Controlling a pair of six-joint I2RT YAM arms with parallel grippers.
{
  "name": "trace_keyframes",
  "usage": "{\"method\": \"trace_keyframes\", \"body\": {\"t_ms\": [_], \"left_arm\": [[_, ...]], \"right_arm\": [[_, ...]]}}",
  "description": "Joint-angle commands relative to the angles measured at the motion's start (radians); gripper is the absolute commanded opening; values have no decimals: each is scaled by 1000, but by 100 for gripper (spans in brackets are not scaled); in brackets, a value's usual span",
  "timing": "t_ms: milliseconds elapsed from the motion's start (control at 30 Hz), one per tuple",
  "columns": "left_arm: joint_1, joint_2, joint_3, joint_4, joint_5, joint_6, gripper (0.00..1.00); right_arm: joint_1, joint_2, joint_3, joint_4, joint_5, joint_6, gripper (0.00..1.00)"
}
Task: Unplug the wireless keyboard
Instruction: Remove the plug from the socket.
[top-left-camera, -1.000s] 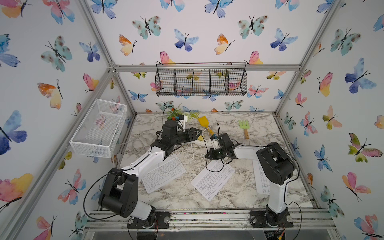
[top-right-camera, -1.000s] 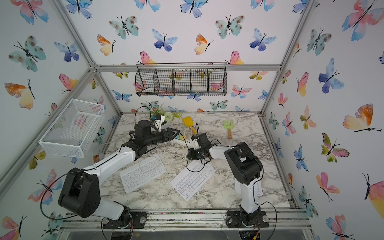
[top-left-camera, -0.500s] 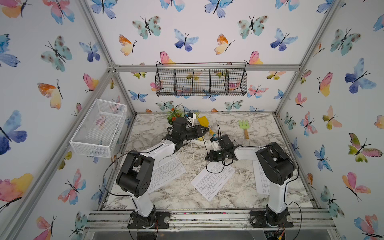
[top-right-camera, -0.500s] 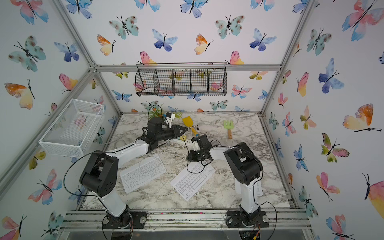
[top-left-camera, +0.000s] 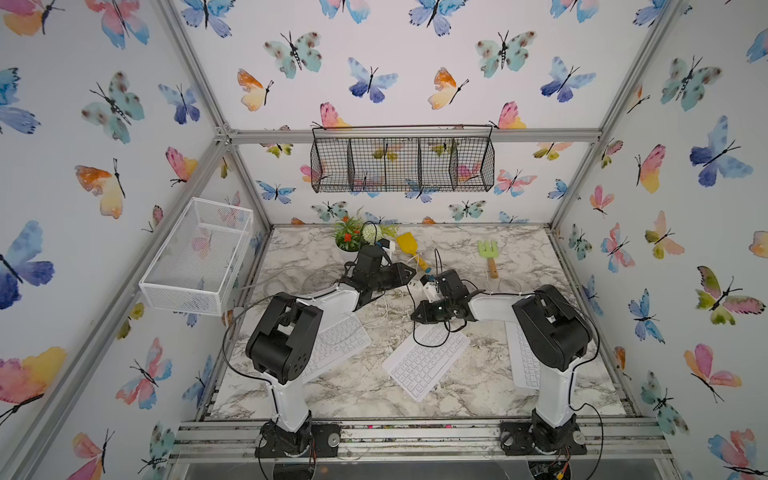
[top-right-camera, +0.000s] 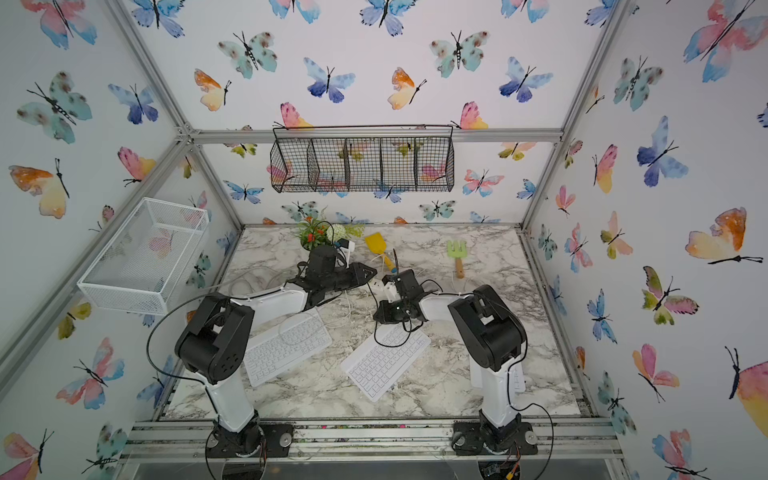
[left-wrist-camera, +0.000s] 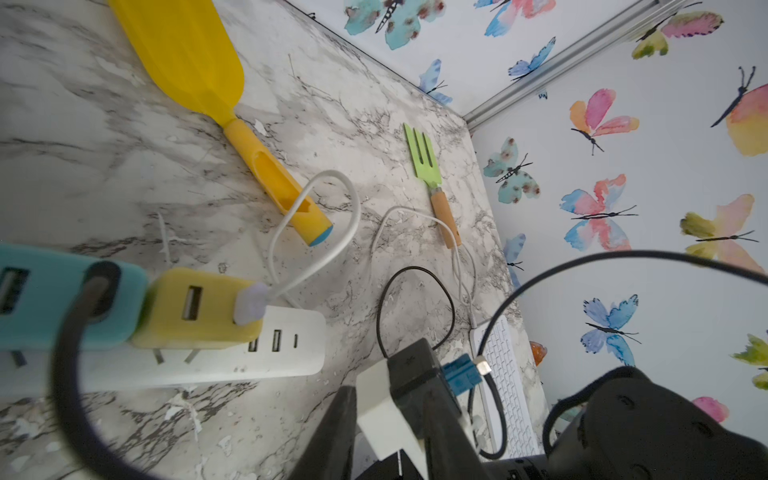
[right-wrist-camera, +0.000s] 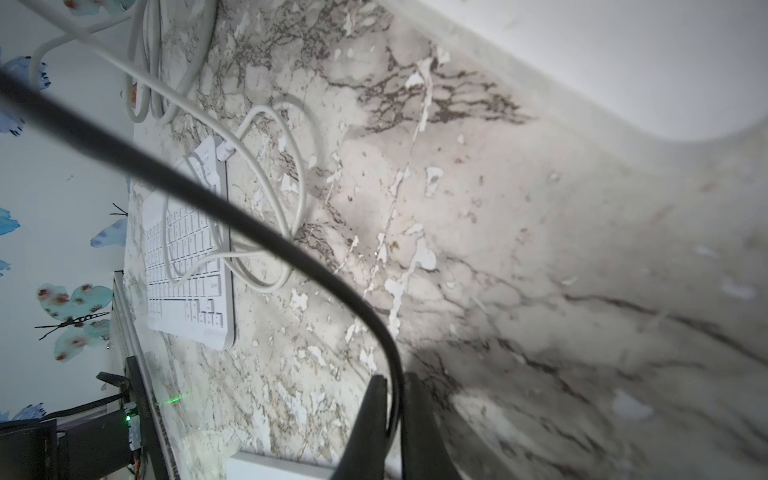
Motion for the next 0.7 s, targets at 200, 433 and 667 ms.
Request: {"method": "trace_keyframes", "body": {"t_ms": [200,433,667], "left_arm": [[-6,58,-19,-38,-107,54,32],[-7,83,-31,-50,-151,61,32],[-11,89,-3,-154,-258,51,33]], "right_arm": [[4,-68,49,-60,35,-124,23],[-10,-121,89,-180,98,-285,36],[-31,-116,135,-137,192,-388,37]]}}
